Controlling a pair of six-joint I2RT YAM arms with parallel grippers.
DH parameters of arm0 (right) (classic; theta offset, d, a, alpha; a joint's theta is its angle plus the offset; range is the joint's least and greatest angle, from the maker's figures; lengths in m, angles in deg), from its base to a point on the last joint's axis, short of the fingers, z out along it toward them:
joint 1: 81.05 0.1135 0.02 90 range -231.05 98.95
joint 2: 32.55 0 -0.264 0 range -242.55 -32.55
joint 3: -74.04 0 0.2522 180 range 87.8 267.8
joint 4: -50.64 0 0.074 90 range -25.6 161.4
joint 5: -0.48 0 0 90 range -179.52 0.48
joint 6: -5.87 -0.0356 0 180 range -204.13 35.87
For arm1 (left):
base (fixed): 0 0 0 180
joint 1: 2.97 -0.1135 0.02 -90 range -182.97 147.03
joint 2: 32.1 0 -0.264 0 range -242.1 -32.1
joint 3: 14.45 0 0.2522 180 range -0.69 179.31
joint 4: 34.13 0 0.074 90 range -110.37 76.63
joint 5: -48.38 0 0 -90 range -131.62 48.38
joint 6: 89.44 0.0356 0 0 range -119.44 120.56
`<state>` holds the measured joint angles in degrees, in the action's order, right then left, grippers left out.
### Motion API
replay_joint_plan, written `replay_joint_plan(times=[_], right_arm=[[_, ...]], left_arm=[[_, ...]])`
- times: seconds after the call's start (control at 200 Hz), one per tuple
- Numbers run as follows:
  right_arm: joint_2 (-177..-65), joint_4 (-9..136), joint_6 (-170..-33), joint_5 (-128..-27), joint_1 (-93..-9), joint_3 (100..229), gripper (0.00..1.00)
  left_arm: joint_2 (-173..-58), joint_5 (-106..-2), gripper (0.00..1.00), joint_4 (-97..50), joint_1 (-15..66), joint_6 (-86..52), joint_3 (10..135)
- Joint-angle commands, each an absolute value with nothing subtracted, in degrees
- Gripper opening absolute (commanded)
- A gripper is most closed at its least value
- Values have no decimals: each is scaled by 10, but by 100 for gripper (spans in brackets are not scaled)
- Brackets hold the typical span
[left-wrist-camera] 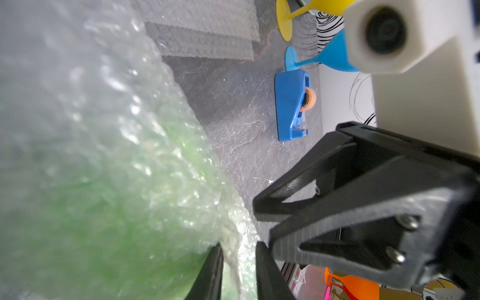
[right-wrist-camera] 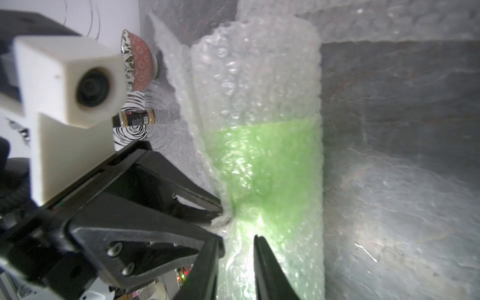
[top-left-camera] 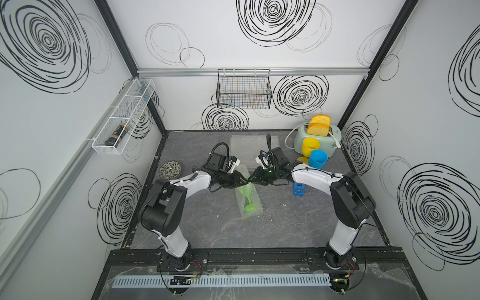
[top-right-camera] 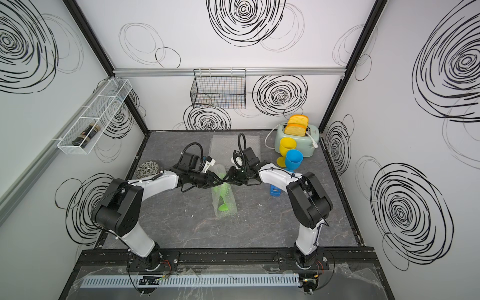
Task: Wrap wine glasses in bubble wrap
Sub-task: Wrap the wine glass in bubble wrap.
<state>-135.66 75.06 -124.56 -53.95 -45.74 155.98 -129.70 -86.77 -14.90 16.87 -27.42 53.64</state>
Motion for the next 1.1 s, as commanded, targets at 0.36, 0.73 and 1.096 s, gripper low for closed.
replay_joint_plan(times=[0.36, 0.73, 1.096], right_arm=[[-1234, 785, -1239, -577, -443, 1492, 42], [-1202, 820, -1253, -671, -358, 1496, 69], [-1295, 892, -1216, -717, -339, 1551, 44]], left_arm=[[-1310, -822, 28, -124, 173, -269, 520], [-1310, -813, 28, -118, 177, -266, 527], [-1323, -812, 28, -120, 179, -268, 526]])
